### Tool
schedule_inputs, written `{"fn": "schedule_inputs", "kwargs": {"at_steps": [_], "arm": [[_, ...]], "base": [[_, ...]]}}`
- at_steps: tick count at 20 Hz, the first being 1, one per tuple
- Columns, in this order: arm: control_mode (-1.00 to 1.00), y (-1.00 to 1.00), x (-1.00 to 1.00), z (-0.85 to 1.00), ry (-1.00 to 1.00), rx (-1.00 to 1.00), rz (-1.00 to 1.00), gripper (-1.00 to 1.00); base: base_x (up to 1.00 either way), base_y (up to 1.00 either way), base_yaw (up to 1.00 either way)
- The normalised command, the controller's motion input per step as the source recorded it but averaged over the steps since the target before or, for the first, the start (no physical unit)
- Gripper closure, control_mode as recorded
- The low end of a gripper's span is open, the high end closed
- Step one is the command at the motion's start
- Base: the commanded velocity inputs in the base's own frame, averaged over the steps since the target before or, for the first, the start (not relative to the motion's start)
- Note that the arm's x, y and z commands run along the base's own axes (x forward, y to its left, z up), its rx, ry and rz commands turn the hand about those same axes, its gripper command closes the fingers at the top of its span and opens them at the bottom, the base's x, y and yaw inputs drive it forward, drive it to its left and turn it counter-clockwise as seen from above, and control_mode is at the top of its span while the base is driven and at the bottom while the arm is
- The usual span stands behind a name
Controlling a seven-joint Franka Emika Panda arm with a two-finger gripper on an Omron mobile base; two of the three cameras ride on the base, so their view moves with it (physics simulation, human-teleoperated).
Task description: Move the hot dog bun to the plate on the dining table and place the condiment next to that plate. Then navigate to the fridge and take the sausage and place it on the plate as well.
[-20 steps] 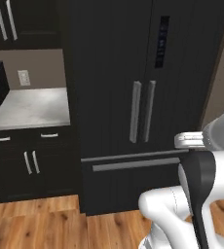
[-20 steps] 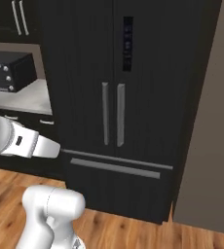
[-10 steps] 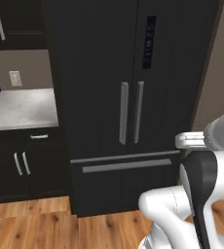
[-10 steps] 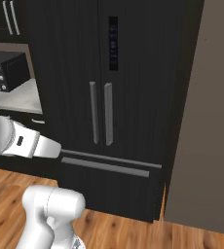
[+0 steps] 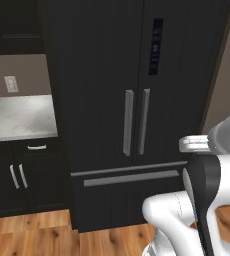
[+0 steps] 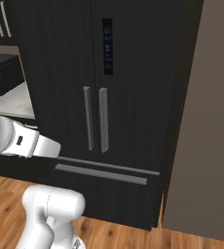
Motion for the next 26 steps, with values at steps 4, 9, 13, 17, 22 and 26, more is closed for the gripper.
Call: {"fn": "schedule_inputs", "kwargs": {"at_steps": [4,9,13,17,22,26], "arm": [[1.00,0.00,0.00,0.00,0.00,0.00,0.00,-1.00],[1.00,0.00,0.00,0.00,0.00,0.00,0.00,-1.00],[1.00,0.00,0.00,0.00,0.00,0.00,0.00,-1.00],[-1.00,-0.16,0.25,0.00,-0.02,0.02,0.08,-1.00],[-1.00,-0.15,0.75,0.00,-0.02,0.05,0.20,-1.00],[-1.00,0.00,0.97,0.00,0.00,0.08,0.11,-1.00]], "base": [[-0.09,0.00,0.01],[-0.09,0.00,0.01],[0.00,0.00,0.00],[0.03,-0.02,0.01],[0.00,0.00,0.00],[0.00,0.00,0.00]]}}
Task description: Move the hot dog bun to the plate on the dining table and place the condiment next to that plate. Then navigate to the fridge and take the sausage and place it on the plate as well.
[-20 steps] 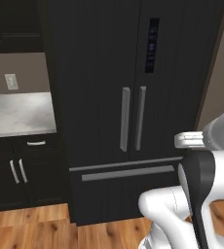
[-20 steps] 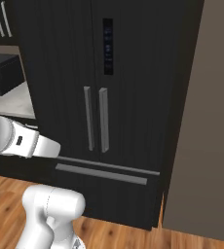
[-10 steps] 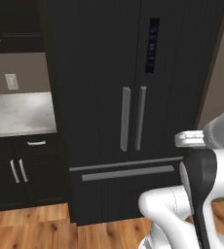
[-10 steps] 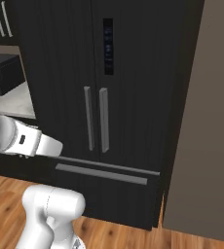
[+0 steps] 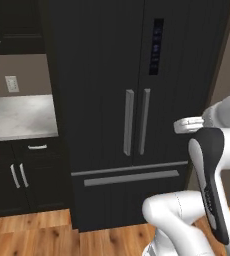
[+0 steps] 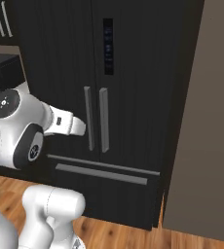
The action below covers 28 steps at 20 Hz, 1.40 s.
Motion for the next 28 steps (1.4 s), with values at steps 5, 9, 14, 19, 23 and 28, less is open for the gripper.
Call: {"fn": "schedule_inputs", "kwargs": {"at_steps": [5,9,14,19,23,28], "arm": [[-1.00,0.00,0.79,-0.02,0.00,0.09,0.00,-1.00],[-1.00,0.00,0.65,-0.10,0.02,0.09,0.00,-1.00],[-1.00,0.04,0.61,-0.19,0.08,0.06,0.00,-1.00],[-1.00,0.00,0.72,-0.24,0.09,0.00,0.00,-1.00],[-1.00,0.00,0.68,-0.24,0.05,0.00,0.00,-1.00],[-1.00,0.00,0.58,-0.25,0.00,-0.02,0.00,-1.00]], "base": [[0.00,0.00,0.00],[0.00,0.00,0.00],[0.00,0.00,0.00],[0.00,0.00,0.00],[0.00,0.00,0.00],[0.00,0.00,0.00]]}}
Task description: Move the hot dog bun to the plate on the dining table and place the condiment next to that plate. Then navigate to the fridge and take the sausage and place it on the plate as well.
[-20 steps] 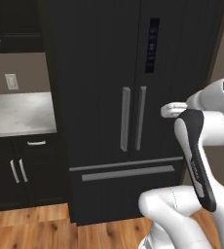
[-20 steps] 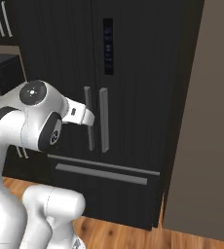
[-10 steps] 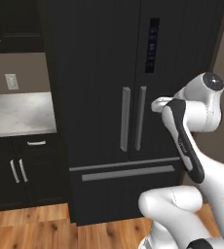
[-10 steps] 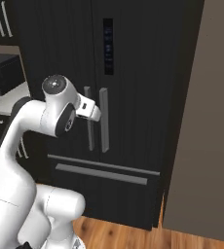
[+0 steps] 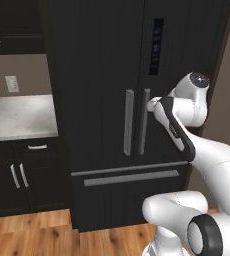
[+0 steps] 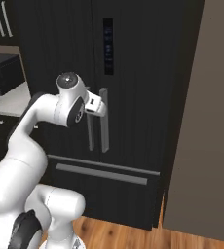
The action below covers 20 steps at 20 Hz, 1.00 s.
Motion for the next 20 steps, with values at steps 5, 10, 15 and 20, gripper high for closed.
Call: {"fn": "schedule_inputs", "kwargs": {"at_steps": [5,10,15,20], "arm": [[-1.00,0.00,0.40,-0.27,-0.02,-0.09,0.00,-1.00],[-1.00,-0.02,0.39,-0.16,-0.01,-0.04,0.00,-1.00],[-1.00,-0.05,0.32,-0.08,-0.01,0.00,0.00,-1.00],[-1.00,-0.08,0.37,-0.12,0.00,0.00,0.00,-1.00]], "base": [[0.00,0.00,0.00],[0.00,0.00,0.00],[0.00,0.00,0.00],[0.00,0.00,0.00]]}}
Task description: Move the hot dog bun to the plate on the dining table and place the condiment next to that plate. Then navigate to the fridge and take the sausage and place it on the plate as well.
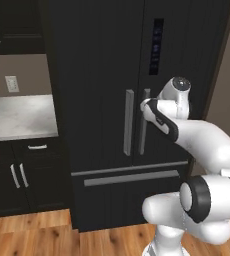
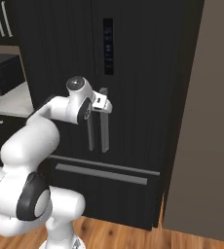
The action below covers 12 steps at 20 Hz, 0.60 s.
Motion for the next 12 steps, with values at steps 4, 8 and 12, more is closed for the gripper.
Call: {"fn": "schedule_inputs", "kwargs": {"at_steps": [4,8,12], "arm": [[-1.00,-0.07,0.42,-0.13,0.00,0.00,0.00,-1.00],[-1.00,-0.02,0.44,-0.15,0.00,0.00,0.00,-1.00],[-1.00,0.00,0.48,-0.20,0.00,0.00,0.00,-1.00]], "base": [[0.00,0.00,0.00],[0.00,0.00,0.00],[0.00,0.00,0.00]]}}
